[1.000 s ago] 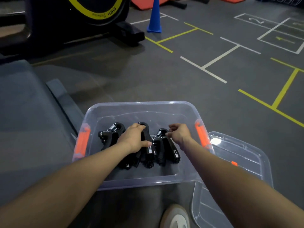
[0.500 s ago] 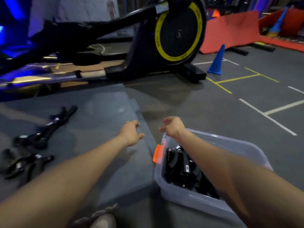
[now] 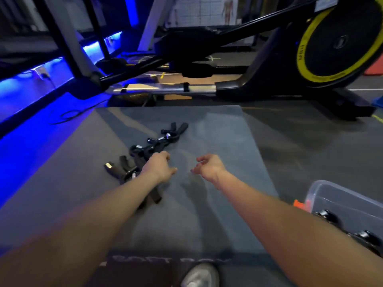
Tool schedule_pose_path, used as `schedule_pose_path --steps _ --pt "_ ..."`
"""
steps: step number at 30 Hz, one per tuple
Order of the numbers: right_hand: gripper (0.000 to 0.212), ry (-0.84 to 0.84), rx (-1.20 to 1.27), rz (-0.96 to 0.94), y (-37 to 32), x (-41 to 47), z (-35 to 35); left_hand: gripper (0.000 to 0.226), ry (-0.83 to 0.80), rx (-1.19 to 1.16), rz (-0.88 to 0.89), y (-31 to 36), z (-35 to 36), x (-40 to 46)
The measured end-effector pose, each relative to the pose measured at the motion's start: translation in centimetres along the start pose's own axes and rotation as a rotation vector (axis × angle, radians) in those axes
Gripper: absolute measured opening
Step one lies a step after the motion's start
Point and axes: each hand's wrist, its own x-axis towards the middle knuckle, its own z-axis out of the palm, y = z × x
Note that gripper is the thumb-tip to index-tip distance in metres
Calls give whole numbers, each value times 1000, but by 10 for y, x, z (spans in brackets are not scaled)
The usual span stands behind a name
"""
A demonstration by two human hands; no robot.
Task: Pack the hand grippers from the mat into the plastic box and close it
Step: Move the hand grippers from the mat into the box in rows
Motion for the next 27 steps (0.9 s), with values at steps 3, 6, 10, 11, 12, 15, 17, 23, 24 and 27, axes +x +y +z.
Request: schedule_pose_path --steps 3,6,10,11,12,15,17,23,24,27 --pt "49 -62 -22 -5 4 6 32 49 14 -17 -94 -41 5 -4" --pt "49 -89 -72 19 15 16 55 46 15 -9 -192 -74 14 -9" --pt "48 -115 -130 21 24 24 77 46 29 -6 -260 -99 20 -5" --pt "48 -115 -134 19 25 25 80 48 37 -9 -274 -102 21 -3" --pt "47 -113 -139 17 26 26 83 50 44 -11 -294 -105 22 -1" --pt "45 -118 -169 18 29 29 91 55 25 -11 -351 -111 30 6" --pt "46 -119 -170 28 34 34 97 55 -10 3 -378 -114 36 9" --pt "42 -147 -174 62 42 39 99 54 -39 44 -428 -119 45 13" --pt "43 -147 -169 67 43 40 98 55 -47 46 -438 -119 46 13" --pt "43 -140 -146 75 45 41 94 54 -68 34 -468 -117 46 14"
